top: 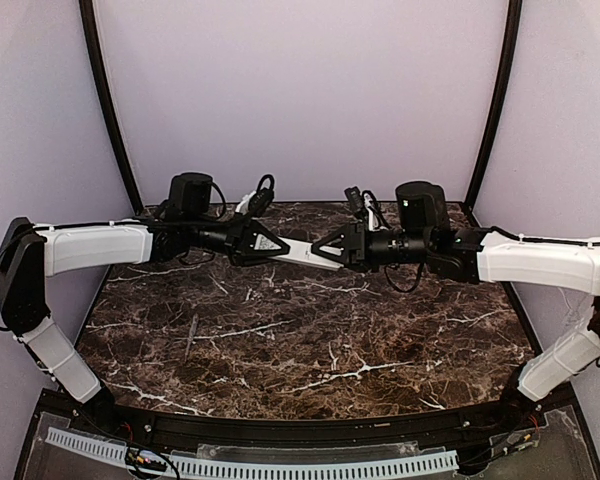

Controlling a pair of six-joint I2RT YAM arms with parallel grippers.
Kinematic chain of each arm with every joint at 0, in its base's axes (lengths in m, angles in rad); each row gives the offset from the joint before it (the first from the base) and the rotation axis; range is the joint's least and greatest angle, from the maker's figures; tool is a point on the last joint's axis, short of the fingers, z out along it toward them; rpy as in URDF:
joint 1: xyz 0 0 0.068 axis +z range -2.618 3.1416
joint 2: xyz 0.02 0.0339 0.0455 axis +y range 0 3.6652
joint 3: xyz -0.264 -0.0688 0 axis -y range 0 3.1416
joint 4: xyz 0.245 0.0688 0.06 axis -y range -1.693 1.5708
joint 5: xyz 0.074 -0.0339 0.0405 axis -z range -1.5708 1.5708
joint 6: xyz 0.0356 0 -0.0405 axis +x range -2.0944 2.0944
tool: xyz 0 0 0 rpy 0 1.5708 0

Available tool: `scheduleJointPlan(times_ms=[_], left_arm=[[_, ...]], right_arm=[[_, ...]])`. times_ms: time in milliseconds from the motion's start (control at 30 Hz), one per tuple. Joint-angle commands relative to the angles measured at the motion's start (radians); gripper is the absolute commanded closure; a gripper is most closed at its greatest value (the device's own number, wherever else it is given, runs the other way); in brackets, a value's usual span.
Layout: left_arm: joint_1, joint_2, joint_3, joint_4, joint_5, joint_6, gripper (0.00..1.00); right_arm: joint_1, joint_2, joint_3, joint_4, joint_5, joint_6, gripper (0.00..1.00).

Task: Unload the batteries from the remote control

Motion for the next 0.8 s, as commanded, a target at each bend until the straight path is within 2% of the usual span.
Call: scheduleJointPlan(times_ms=[0, 133, 233, 767], left_arm=[[-0.029, -0.03, -0.009, -0.002, -0.032, 0.018, 0.99], [-0.029, -0.031, -0.01, -0.003, -0.038, 0.019, 1.0], [-0.028, -0.029, -0.01, -0.005, -0.04, 0.019, 1.0], [-0.028, -0.036, -0.01, -0.01, -0.046, 0.024, 1.0]], right_arm=[[0.012, 0.008, -0.002, 0.021, 0.018, 0.005, 0.61], [0.012, -0.004, 0.014, -0.005, 0.03, -0.004, 0.46], [0.012, -0.016, 0.019, -0.028, 0.046, -0.013, 0.39], [0.013, -0.048, -0.023, -0.043, 0.049, 0.004, 0.39]])
